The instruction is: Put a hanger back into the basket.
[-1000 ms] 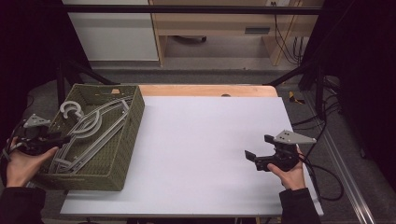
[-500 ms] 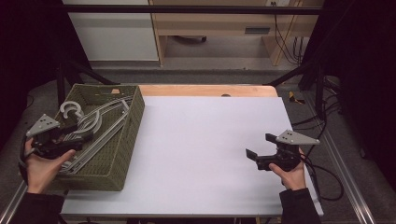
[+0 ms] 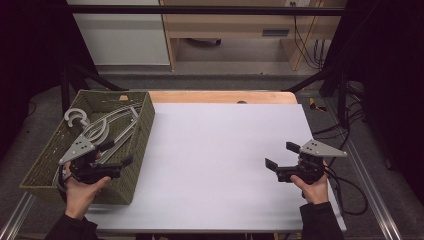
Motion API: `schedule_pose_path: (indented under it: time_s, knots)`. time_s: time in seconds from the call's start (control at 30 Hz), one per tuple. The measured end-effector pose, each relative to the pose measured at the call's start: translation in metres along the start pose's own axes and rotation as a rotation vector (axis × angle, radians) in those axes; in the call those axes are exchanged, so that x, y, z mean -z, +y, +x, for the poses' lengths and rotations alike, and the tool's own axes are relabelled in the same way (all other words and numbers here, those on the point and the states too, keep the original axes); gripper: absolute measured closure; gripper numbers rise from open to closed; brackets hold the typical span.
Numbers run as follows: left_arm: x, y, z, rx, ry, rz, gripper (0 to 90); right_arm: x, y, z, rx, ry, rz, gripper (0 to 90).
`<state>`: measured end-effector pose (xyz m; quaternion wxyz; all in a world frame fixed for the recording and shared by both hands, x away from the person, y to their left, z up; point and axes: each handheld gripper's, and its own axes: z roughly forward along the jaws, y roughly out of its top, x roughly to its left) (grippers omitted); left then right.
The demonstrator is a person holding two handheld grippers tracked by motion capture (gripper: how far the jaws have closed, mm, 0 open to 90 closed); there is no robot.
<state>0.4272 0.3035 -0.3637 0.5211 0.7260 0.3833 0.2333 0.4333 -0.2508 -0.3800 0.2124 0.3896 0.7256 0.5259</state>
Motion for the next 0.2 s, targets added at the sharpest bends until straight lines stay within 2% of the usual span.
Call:
schedule_pose_path:
  time_s: [0.07, 0.2]
  knots:
    - [-0.0033, -0.0021, -0.0038, -0.004, 0.008, -0.002, 9.8, 0.0005, -0.0009, -0.001, -0.003, -0.002, 0.0, 2.6]
    - [-0.0088, -0.0052, -0.007, -0.004, -0.003, 0.014, 9.5, 0.0027, -0.0014, -0.0031, -0.01, -0.005, -0.004, 2.6]
